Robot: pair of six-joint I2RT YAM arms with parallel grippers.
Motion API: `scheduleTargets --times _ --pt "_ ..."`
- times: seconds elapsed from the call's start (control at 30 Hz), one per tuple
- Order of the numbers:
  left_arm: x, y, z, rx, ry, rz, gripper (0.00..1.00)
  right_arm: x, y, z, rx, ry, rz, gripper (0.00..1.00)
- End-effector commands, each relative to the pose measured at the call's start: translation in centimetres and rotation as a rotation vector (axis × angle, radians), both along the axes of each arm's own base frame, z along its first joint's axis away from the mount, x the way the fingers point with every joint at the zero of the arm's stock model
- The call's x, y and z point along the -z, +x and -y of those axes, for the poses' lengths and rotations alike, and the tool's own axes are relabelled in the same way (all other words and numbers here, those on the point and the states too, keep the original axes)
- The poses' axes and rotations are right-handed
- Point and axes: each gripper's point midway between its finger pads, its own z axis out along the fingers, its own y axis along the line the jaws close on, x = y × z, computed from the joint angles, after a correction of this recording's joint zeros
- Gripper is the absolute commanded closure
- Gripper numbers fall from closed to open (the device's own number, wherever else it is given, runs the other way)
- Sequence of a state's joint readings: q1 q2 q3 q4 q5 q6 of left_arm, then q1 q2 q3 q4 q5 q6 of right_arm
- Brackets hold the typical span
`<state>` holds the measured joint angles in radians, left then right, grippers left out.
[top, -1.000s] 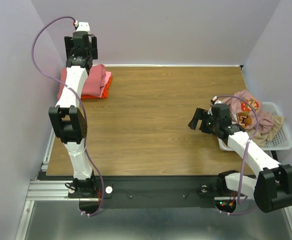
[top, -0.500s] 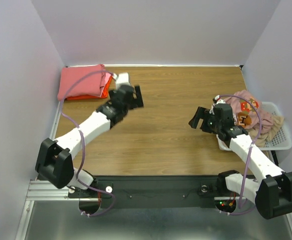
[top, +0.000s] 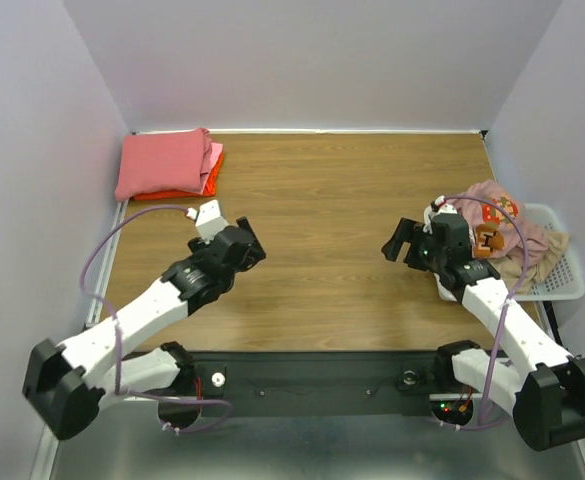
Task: Fold and stack the t-shirts
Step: Neatly place the folded tshirt to the corner
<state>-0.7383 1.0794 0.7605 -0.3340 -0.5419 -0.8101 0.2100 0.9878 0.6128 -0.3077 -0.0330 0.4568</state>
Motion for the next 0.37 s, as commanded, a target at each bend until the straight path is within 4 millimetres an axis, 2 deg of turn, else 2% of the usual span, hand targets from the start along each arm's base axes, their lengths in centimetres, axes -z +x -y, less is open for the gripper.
scheduleTargets --times 0.0,0.2,0.33 --pt "-1.5 -1.0 -2.7 -0.102 -0.054 0.096 0.02 -1.7 0.9 0.2 0.017 0.005 0.077 0.0" --pt "-2.3 -1.9 -4.5 -0.138 -0.069 0.151 0.02 -1.8 0.8 0.4 0.025 0.001 0.088 0.0" --pt "-1.9 -2.1 -4.9 -0.154 -0.048 0.132 0.02 -1.9 0.9 0.4 0.027 0.004 0.09 0.0"
